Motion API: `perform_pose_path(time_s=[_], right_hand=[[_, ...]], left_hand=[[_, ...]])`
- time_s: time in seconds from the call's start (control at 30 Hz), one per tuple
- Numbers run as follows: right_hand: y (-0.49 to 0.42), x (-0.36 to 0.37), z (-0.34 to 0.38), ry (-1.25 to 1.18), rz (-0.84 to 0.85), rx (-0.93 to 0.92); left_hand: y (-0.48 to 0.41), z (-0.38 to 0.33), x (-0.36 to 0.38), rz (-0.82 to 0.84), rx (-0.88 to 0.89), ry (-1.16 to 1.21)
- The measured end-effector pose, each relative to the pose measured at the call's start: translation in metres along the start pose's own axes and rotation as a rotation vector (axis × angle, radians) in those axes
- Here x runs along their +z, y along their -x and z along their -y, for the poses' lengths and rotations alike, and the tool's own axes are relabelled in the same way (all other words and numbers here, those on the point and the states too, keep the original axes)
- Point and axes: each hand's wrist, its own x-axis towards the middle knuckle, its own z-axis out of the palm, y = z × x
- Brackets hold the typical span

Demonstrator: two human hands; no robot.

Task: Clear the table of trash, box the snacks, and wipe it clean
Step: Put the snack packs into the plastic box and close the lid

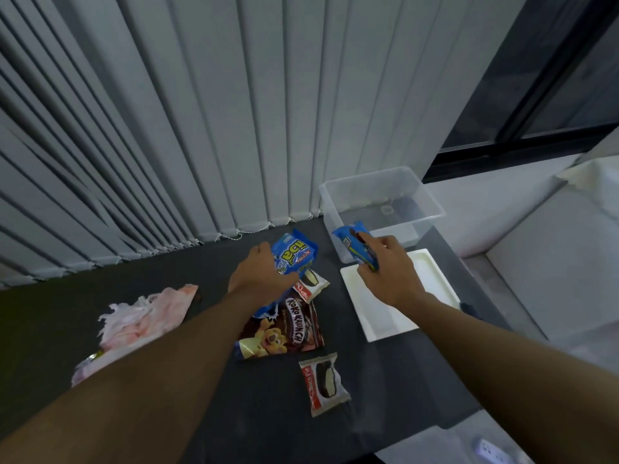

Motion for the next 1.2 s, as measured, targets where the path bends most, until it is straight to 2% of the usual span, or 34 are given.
perform_pose_path(time_s=[0.3,0.47,0.63,0.87,0.97,1.07,1.2], right_hand=[[-0.08,-0.025,-0.02,-0.017,0.016,-0.043],[-0.126,-0.02,-0.033,0.062,0.106,-0.042],[-0.167,0.001,-0.041,0.212,0.246,-0.085],[-0.195,0.047,-0.044,0.297,0.468,-0.097],[-0.201,0.064,-0.04,0.264,0.589,-0.038],[-0.204,0.072,-0.04,0.234,0.817,0.014],[-0.2,0.067,-0.041,0.245,0.868,0.03]], left_hand=[[-0.024,-0.025,0.002,-0.066,-0.115,0.109],[-0.041,-0.035,0.008,-0.089,-0.208,0.157],[-0.055,-0.037,0.017,-0.111,-0.274,0.236],[-0.066,-0.029,0.031,-0.108,-0.356,0.25],[-0.069,-0.023,0.035,-0.114,-0.379,0.259],[-0.071,-0.02,0.036,-0.117,-0.404,0.266],[-0.072,-0.022,0.036,-0.117,-0.429,0.261]])
